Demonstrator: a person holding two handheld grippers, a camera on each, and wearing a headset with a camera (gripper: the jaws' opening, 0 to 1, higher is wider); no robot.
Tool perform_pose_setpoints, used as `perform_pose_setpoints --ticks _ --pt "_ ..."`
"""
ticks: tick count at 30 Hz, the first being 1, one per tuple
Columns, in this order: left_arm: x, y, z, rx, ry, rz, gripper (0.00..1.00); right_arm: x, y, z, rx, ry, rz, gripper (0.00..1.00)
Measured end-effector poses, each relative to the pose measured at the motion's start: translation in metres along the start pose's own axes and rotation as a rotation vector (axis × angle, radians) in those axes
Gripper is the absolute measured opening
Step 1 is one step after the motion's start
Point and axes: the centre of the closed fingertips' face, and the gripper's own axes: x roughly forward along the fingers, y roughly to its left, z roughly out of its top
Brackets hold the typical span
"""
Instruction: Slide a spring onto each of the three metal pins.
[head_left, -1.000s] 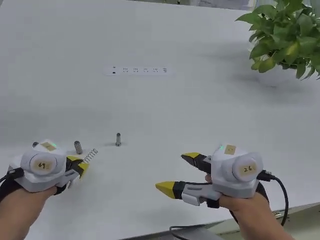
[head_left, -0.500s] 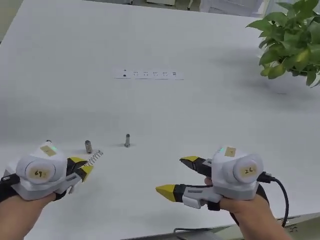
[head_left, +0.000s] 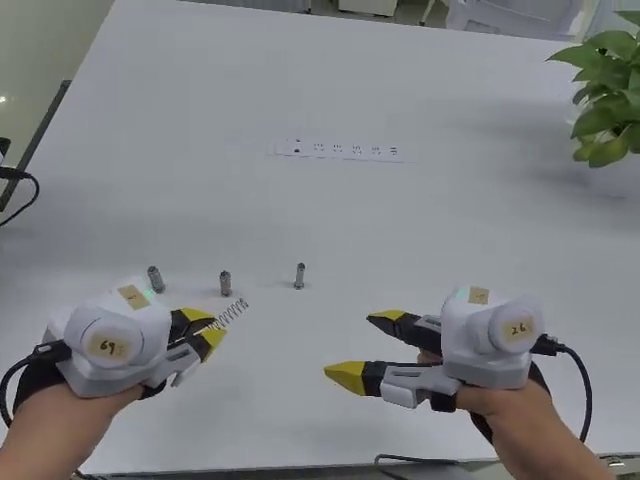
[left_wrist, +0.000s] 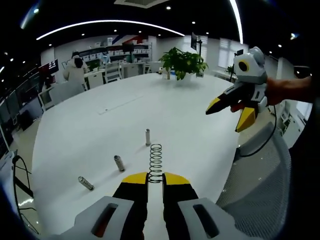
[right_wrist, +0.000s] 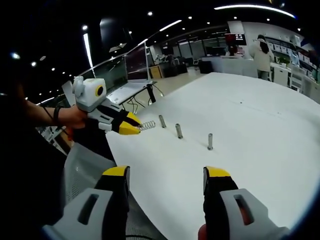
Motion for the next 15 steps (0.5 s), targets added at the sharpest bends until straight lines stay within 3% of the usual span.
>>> perform_pose_setpoints --ticks 7,15 --pt "-0.012 -0.020 0.005 0.038 -0.012 -0.048 0.03 0.022 0.018 0.008 -0.035 0.019 0.077 0.56" --pt "-0.017 -0.042 0.010 0.064 -0.029 -0.093 0.03 0.034 0.030 0.016 -0.061 0.023 0.138 0.51"
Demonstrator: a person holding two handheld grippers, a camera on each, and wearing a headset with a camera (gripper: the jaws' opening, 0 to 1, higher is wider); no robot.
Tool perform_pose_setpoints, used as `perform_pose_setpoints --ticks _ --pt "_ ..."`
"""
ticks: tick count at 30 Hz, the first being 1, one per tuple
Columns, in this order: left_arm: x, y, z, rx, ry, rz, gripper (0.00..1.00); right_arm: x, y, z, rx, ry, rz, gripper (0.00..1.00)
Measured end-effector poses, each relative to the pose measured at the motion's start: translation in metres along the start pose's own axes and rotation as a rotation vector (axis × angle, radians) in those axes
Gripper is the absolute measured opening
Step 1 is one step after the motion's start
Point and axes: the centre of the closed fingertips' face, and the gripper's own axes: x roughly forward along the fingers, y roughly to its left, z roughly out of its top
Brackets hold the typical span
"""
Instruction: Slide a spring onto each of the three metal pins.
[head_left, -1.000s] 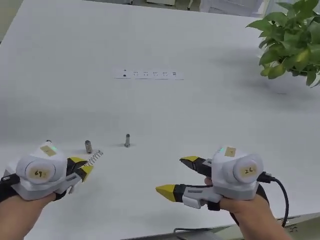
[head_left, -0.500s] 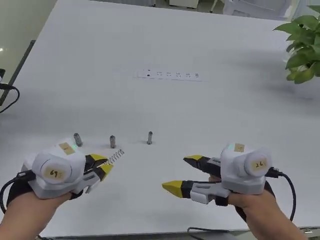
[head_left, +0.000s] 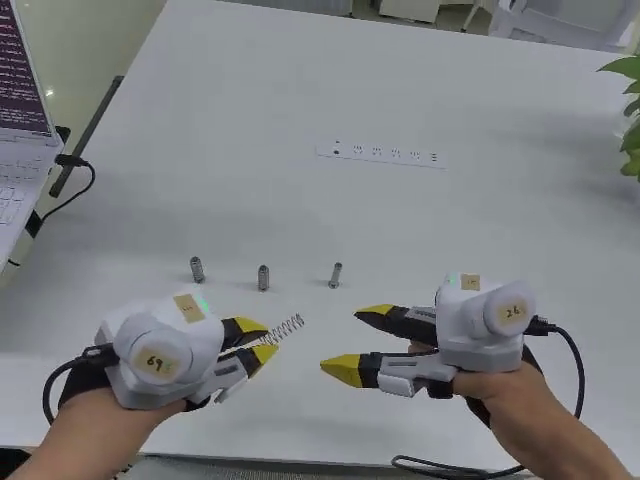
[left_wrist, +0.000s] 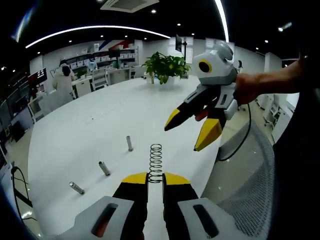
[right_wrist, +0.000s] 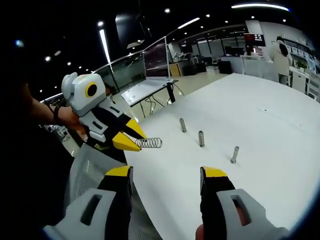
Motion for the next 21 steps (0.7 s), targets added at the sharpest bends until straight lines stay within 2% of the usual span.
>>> perform_pose_setpoints --ticks 4,11,17,21 --pt "-0.002 -0.009 0.005 0.026 -0.007 -0.021 0.03 0.005 0.006 0.006 -0.001 -0.014 0.039 0.45" --pt "-0.004 -0.017 0.014 0.061 -0.024 -0.049 0.03 0.010 0.018 0.012 0.010 -0.037 0.101 0.30" --pt "-0.004 -0.021 0.015 0.083 -0.024 -0.064 0.03 0.011 0.032 0.012 0.008 -0.037 0.160 0.17" --pt "-0.003 -0.023 0.011 0.101 -0.009 -0.073 0.03 0.010 0.034 0.013 0.009 -0.044 0.166 0.14"
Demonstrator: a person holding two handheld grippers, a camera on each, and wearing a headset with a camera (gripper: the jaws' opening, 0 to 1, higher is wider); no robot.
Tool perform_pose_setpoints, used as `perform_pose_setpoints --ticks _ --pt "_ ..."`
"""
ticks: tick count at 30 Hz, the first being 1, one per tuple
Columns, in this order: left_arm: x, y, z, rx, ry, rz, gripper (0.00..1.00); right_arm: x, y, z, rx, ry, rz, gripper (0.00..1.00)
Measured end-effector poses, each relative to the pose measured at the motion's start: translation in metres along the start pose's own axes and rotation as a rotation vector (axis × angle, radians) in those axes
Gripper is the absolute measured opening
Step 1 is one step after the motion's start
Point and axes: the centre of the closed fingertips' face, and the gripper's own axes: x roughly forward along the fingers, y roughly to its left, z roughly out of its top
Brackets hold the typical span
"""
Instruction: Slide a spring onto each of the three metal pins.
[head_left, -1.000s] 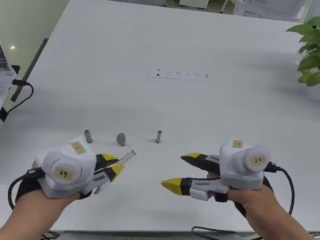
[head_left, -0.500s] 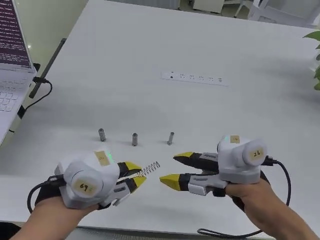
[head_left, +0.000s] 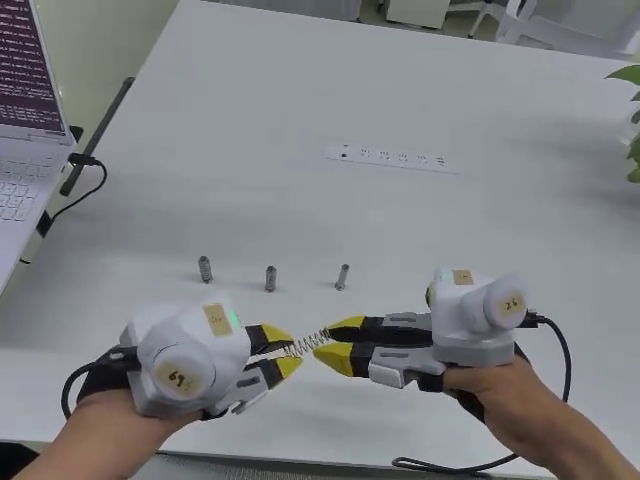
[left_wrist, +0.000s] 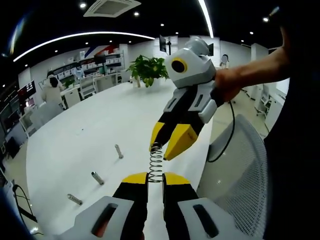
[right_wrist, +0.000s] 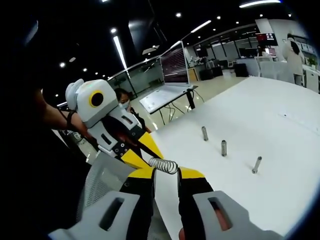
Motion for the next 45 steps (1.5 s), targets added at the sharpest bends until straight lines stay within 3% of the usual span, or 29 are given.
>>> perform_pose_setpoints --ticks 8,15,21,24,37,45 --pt "0.004 -0.003 -0.004 0.019 0.016 -0.012 0.03 -0.003 0.006 0.002 -0.012 0.008 0.006 0.13" --pt "0.010 -0.005 -0.001 0.024 0.012 -0.020 0.03 -0.005 0.012 0.009 -0.073 0.033 0.001 0.14" --pt "0.015 -0.011 0.004 0.038 0.007 -0.036 0.03 -0.004 0.014 -0.001 -0.166 0.124 -0.013 0.16" --pt "0.016 -0.013 0.006 0.047 0.004 -0.044 0.03 -0.003 0.015 -0.008 -0.175 0.152 -0.006 0.17" --pt "0.014 -0.019 0.008 0.081 0.005 -0.064 0.03 -0.007 0.013 -0.005 -0.222 0.197 0.014 0.18" --pt "0.015 -0.022 0.006 0.075 0.002 -0.072 0.03 -0.001 0.021 -0.010 -0.271 0.234 0.058 0.09"
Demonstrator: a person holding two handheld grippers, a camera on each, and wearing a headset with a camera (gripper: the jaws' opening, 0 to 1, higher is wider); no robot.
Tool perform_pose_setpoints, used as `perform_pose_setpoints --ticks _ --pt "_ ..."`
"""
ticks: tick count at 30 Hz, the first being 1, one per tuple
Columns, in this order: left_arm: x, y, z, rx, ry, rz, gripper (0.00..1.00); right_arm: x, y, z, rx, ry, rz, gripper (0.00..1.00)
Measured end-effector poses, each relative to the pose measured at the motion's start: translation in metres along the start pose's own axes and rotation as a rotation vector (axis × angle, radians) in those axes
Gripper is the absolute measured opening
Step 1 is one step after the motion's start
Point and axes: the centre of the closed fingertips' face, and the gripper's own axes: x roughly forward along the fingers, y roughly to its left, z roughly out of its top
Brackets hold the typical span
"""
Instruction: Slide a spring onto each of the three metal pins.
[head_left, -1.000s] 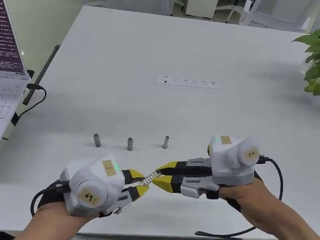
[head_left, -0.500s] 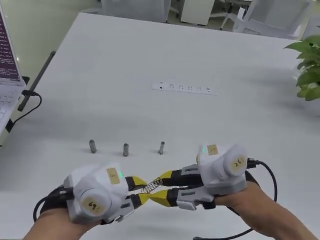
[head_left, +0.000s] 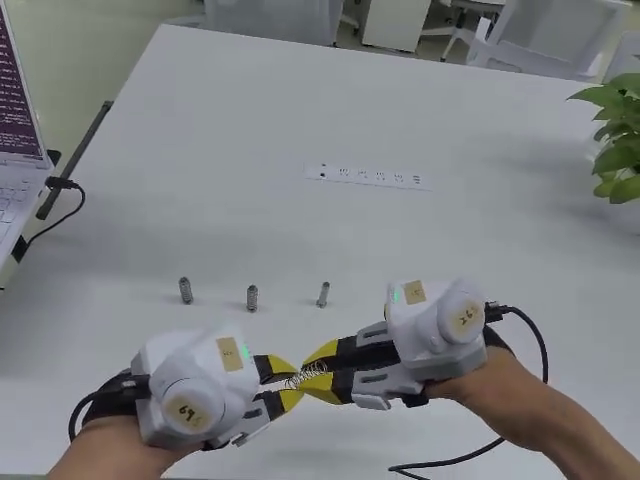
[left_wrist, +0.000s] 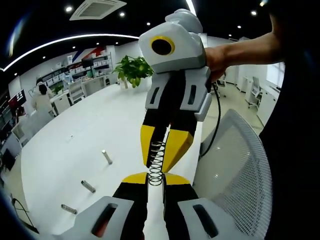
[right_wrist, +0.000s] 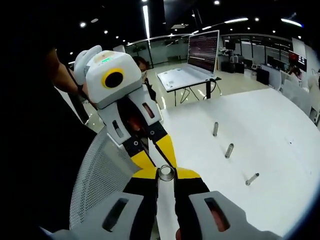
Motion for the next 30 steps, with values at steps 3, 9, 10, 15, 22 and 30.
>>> perform_pose_setpoints --ticks 3,9,10,15,22,30 --pt "0.000 0.000 -0.001 -0.007 -0.002 -0.001 0.03 0.001 0.000 0.000 0.000 0.001 -0.004 0.09" --pt "-0.001 0.004 -0.001 -0.028 -0.014 0.007 0.03 -0.001 -0.003 0.002 0.000 -0.005 -0.013 0.09" --pt "-0.001 0.004 0.000 -0.032 -0.020 0.005 0.03 -0.002 -0.003 0.002 0.005 -0.008 -0.014 0.09" --pt "-0.001 0.008 -0.006 -0.038 -0.005 0.017 0.08 -0.008 -0.008 0.003 0.018 -0.025 -0.031 0.09" --pt "-0.011 0.020 -0.014 -0.101 -0.015 0.058 0.12 -0.019 -0.021 -0.001 0.044 -0.037 -0.073 0.09" --pt "-0.020 0.035 -0.020 -0.158 -0.024 0.106 0.15 -0.024 -0.033 -0.012 0.072 -0.017 -0.115 0.09"
